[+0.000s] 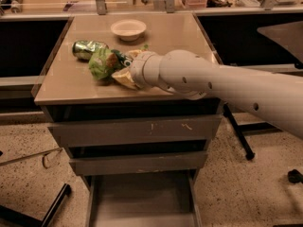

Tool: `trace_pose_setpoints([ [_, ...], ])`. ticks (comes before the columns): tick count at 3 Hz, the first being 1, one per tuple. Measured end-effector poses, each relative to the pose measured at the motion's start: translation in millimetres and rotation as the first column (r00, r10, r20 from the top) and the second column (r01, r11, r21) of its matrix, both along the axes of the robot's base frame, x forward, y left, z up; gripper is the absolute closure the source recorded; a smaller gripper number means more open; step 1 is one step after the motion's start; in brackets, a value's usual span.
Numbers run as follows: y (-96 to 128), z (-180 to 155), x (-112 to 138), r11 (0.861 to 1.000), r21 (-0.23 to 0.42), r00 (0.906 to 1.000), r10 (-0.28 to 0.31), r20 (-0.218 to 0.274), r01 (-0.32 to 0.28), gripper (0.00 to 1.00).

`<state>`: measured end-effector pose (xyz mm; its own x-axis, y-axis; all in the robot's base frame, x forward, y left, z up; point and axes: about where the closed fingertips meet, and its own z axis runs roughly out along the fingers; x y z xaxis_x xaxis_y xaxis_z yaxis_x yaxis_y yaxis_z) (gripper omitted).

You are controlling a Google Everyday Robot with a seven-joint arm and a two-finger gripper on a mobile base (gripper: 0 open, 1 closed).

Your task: Pick green rice chip bag from bottom drawer and place on counter

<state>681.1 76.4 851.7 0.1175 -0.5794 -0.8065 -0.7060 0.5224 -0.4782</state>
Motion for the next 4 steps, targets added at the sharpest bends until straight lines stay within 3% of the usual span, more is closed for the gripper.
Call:
trace_pose_setpoints([
  [1,0,0,0,1.000,0.000,1.0000,0.000,0.000,0.000,0.00],
  [3,-5,7,-5,1.000,-0.012,0.9999,-0.014,0.010,0.014,0.00],
  [4,-36,33,-26,0.995,-0.059,0.9949,-0.082,0.058,0.086,0.00],
])
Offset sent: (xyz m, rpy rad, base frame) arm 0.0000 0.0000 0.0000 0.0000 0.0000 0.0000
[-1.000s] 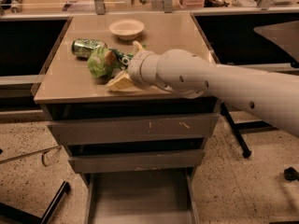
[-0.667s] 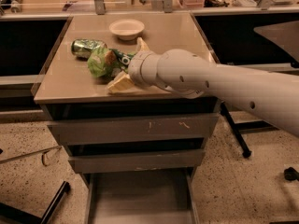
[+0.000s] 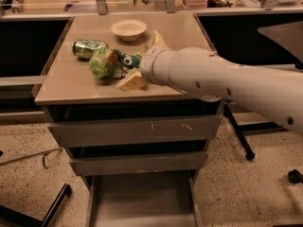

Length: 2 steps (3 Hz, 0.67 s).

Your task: Pick green rice chip bag from bottom drawer and place on counter

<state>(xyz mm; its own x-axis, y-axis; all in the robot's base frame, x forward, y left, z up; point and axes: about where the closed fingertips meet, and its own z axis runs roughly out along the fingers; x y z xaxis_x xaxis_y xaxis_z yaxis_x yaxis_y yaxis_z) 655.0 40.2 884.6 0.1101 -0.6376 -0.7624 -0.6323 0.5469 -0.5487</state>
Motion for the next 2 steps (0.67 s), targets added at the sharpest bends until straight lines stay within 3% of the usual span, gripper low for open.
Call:
trace_pose_setpoints([
  [1,-56,22,-23,0.996,-0.054,0.9951,-0.075,0.065,0.078,0.00],
  [2,-113,31,-38,0.984,-0.076,0.9827,-0.154,0.104,0.162,0.00],
])
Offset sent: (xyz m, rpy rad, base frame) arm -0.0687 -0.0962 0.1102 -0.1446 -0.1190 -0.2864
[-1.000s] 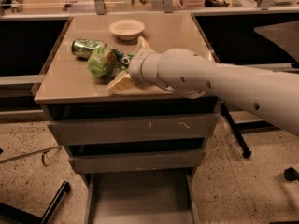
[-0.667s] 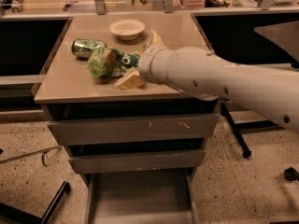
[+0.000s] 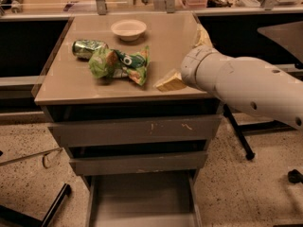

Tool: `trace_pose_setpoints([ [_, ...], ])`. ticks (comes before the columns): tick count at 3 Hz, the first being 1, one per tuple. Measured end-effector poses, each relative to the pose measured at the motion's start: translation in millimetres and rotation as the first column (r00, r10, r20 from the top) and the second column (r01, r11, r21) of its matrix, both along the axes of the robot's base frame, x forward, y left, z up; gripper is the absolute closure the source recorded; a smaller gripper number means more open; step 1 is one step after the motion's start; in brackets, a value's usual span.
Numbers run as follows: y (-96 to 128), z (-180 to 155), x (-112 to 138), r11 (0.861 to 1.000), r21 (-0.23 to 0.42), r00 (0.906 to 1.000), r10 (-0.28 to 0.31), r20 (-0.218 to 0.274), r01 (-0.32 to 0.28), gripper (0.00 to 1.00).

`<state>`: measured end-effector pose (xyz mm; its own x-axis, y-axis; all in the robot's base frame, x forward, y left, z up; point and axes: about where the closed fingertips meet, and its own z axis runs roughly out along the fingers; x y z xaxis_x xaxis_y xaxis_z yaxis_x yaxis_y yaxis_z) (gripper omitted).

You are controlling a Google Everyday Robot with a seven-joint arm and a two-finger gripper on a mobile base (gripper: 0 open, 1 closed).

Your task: Pick green rice chip bag from bottom drawer and place on counter

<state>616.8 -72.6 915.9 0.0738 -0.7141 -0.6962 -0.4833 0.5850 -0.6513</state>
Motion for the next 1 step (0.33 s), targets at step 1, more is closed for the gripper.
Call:
trace_pose_setpoints([
  [1,0.1,-0.1,0.0,1.000,0.000,1.0000,0.000,0.000,0.000,0.00],
])
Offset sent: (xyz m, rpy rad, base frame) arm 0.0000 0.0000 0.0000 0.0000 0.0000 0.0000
